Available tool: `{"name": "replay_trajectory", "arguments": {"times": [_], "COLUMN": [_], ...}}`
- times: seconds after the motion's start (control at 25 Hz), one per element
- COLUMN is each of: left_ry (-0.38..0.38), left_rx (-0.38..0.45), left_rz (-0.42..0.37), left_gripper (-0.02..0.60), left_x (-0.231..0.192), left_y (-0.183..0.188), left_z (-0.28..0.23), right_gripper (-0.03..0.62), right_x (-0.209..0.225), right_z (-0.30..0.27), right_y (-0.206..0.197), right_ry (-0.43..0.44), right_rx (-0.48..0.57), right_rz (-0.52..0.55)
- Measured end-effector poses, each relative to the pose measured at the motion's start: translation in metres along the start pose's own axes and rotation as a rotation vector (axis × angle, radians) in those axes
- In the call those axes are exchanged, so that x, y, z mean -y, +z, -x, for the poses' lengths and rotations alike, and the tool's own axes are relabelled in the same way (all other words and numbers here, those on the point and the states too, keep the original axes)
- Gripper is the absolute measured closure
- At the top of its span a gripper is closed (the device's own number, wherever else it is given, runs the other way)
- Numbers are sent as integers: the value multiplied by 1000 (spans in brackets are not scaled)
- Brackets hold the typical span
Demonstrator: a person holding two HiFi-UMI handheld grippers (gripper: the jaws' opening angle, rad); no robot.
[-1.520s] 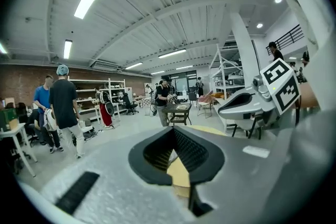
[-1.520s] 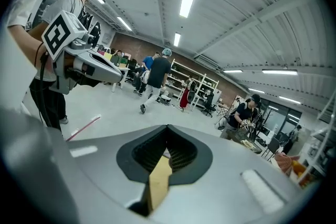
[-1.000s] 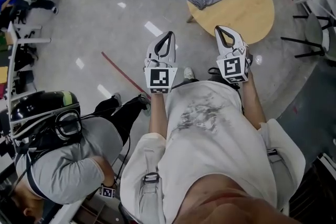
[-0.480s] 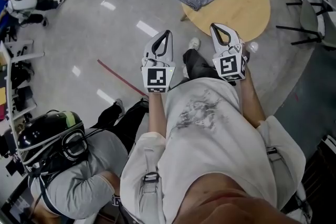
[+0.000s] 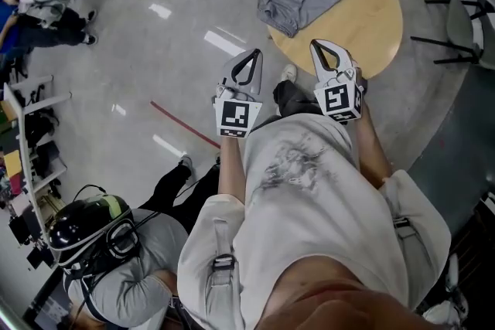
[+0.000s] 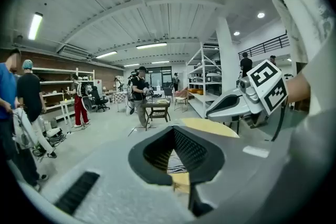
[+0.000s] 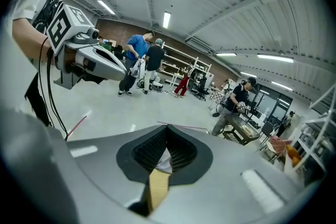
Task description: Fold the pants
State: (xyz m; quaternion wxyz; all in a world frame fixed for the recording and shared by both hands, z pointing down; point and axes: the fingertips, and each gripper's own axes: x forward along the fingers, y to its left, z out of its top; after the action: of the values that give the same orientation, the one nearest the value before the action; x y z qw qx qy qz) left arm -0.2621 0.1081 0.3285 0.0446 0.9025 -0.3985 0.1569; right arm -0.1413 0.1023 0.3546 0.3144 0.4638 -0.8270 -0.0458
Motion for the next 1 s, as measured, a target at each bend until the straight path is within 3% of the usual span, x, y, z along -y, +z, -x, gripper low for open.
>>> {"name": "replay_trajectory", "arguments": {"times": [0.52, 1.0], "left_ry": [-135, -299], "left_rx": [-97, -158], "left_rz": [-75, -112], "left_gripper": [574, 574], "left_x": [-24, -53], "left_y": [-5, -56], "left_z": [-92, -150], "right_gripper": [585, 577], "right_x": [35, 34], "right_z": [-67, -113], "right_y": [-25, -57], "right_ry": [49, -22], "right_rx": [-61, -174], "right_rz": [-59, -127]}}
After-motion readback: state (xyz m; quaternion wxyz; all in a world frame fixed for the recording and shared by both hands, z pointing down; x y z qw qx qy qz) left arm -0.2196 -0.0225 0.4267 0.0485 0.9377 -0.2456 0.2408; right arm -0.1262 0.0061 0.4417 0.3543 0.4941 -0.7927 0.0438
